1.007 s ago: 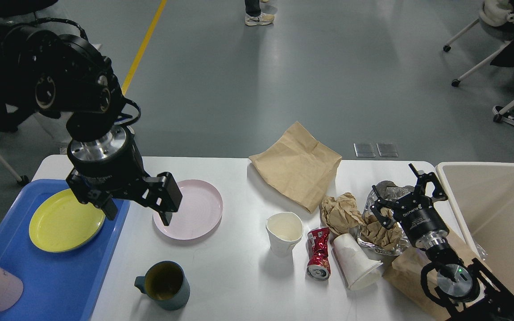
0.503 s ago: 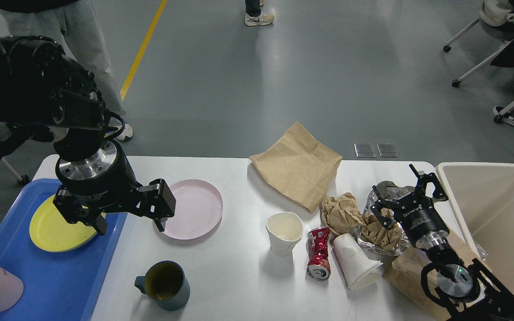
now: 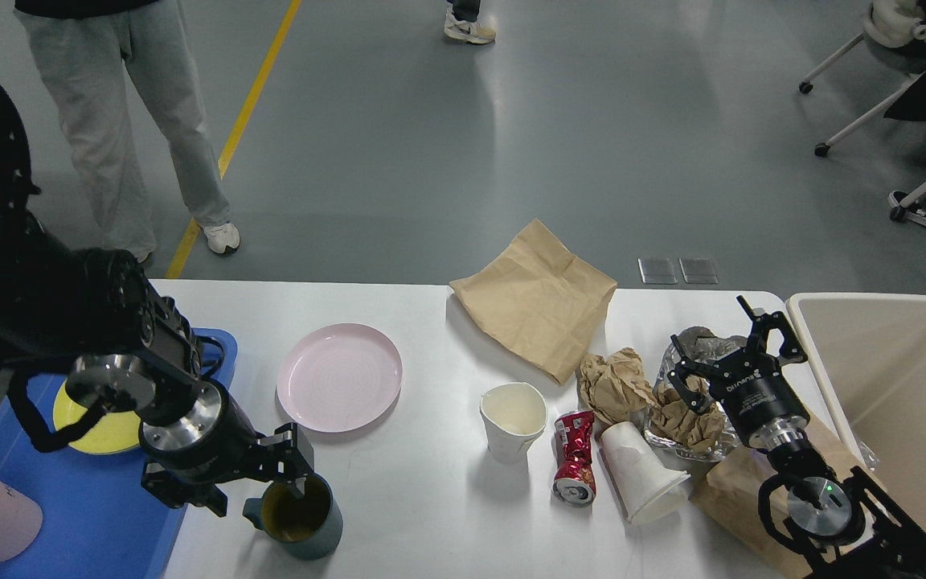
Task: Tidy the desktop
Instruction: 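Grasp the dark teal mug with the left gripper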
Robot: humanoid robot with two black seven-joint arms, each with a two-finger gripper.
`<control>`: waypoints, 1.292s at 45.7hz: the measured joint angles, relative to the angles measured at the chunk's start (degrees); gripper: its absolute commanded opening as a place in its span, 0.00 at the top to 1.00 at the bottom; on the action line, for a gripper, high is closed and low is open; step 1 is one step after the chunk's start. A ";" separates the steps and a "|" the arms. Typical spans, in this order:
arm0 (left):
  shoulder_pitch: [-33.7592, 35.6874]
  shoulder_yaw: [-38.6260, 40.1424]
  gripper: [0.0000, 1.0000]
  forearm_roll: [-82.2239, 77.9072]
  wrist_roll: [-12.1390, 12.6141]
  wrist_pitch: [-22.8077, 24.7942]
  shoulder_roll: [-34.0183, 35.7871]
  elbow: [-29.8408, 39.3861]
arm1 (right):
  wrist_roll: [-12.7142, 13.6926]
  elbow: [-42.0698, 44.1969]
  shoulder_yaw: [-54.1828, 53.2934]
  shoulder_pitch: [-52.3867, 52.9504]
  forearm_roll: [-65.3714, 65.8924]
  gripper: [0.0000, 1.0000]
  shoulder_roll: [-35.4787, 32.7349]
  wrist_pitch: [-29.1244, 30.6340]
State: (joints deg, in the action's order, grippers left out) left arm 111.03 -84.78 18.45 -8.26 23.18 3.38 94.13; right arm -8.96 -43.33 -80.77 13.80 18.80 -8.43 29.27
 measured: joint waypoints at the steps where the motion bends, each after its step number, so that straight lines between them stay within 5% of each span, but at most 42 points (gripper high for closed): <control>1: -1.32 0.33 0.17 0.68 0.01 -0.81 0.11 -0.20 | 0.00 0.00 0.00 0.00 0.00 0.00 0.00 0.00; 21: -16.76 2.79 0.23 10.53 0.19 -13.58 -1.84 -5.79 | 0.00 0.00 0.00 0.00 0.01 0.00 0.01 0.00; 34: -21.44 3.12 0.61 11.04 0.55 -17.05 -2.91 -8.40 | 0.00 0.00 0.00 0.00 0.00 0.00 0.09 0.00; 41: -21.55 3.19 1.00 10.83 1.81 -17.38 -2.87 -8.44 | 0.00 0.00 0.00 0.00 0.00 0.00 0.09 0.00; 48: -21.77 3.90 1.00 10.70 4.80 -17.29 -2.91 -8.43 | 0.00 0.00 0.00 0.00 0.00 0.00 0.09 0.00; 59: -21.70 4.13 1.00 10.88 5.35 -17.67 -2.50 -8.34 | 0.00 0.00 0.00 0.00 0.01 0.00 0.08 0.00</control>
State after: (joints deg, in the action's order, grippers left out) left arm 89.33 -80.65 29.33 -2.91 5.51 0.87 85.79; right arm -8.96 -43.33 -80.77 13.80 18.81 -8.35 29.27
